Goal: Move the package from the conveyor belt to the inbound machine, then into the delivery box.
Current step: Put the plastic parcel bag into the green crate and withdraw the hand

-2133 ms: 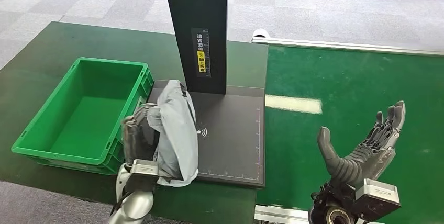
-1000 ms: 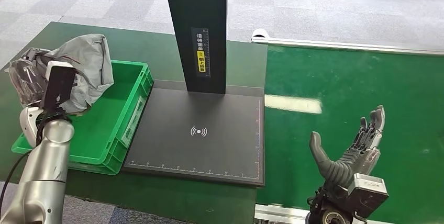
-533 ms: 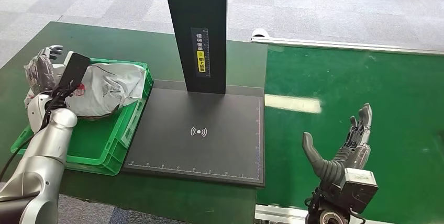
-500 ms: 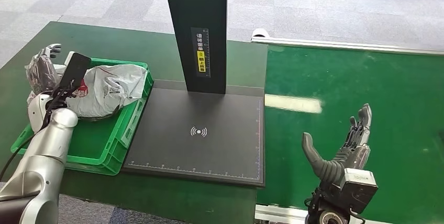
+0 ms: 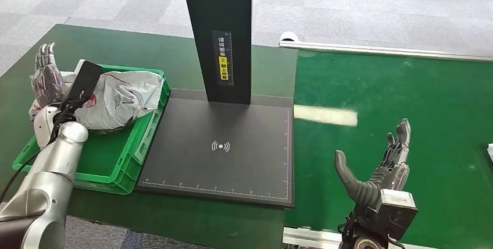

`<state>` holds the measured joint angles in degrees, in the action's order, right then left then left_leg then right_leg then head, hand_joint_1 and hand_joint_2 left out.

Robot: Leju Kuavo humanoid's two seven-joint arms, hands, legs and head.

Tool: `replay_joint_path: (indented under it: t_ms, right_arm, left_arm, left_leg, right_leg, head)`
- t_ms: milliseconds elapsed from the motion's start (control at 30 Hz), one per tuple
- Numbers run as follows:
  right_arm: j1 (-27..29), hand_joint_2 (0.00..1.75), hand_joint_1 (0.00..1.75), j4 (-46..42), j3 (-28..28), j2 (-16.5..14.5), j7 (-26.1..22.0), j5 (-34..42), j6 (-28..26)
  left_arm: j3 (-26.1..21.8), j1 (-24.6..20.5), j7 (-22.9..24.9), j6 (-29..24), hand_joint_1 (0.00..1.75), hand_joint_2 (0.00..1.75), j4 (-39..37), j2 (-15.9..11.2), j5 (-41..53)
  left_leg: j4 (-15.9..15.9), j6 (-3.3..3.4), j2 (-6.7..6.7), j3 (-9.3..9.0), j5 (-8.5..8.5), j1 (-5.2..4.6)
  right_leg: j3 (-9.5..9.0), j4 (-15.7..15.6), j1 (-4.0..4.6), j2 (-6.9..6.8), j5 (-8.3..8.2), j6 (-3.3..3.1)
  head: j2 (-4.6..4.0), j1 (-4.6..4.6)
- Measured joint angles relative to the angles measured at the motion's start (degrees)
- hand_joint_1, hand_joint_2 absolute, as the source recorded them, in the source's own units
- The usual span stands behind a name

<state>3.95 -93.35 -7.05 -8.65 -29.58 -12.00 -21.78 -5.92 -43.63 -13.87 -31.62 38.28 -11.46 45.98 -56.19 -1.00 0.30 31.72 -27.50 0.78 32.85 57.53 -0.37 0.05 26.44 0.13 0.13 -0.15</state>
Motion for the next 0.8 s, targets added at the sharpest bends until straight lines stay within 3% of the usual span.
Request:
replay_joint_path:
  t_ms: [200, 400, 567, 667, 800]
  right_arm:
    - [0.3, 1.75, 0.0, 0.0, -0.1, 0.0, 0.6, 0.0, -0.1]
    - [0.5, 1.75, 0.0, 0.8, -0.3, 0.0, 2.6, 0.0, 2.2]
    - [0.8, 1.75, 0.0, 6.3, -1.2, 0.0, 3.7, -4.3, 1.9]
    - [1.8, 1.75, 0.0, 11.3, -1.9, -0.1, 3.1, -6.4, 1.2]
    - [3.3, 1.75, 0.0, 17.5, -2.5, -0.6, 1.3, -6.8, -0.6]
  left_arm:
    - [-0.8, 2.8, -10.2, -1.8, 0.0, 1.75, 5.0, 1.3, -10.0]
    - [1.5, 13.0, -20.0, 4.3, 0.0, 1.75, 22.3, 5.5, -29.3]
    - [15.6, 28.3, -23.0, 5.3, 0.0, 1.75, 38.9, 12.3, -35.6]
    - [23.8, 34.5, -20.8, 10.2, 0.0, 1.75, 39.3, 16.5, -42.0]
    - [29.8, 38.9, -21.8, 14.1, 0.0, 1.75, 32.4, 20.2, -47.3]
  left_leg:
    - [0.0, 0.0, 0.01, 0.02, -0.01, -0.01]
    - [0.0, 0.02, 0.04, 0.01, -0.07, -0.05]
    - [0.0, 0.21, -0.04, -0.01, -0.26, -0.2]
    - [0.0, 0.28, -0.04, 0.01, -0.38, -0.23]
    - [0.0, 0.28, 0.0, 0.0, -0.41, -0.22]
  right_leg:
    - [0.01, 0.0, -0.01, 0.0, 0.01, 0.01]
    - [0.02, 0.0, -0.06, 0.02, 0.03, 0.03]
    - [-0.05, -0.1, -0.21, -0.03, 0.2, 0.26]
    - [-0.07, -0.1, -0.25, -0.03, 0.22, 0.3]
    - [-0.02, -0.1, -0.23, 0.0, 0.23, 0.3]
  head:
    - [0.0, -0.01]
    - [0.01, -0.01]
    - [0.0, -0.01]
    - [0.0, -0.01]
    - [0.0, -0.02]
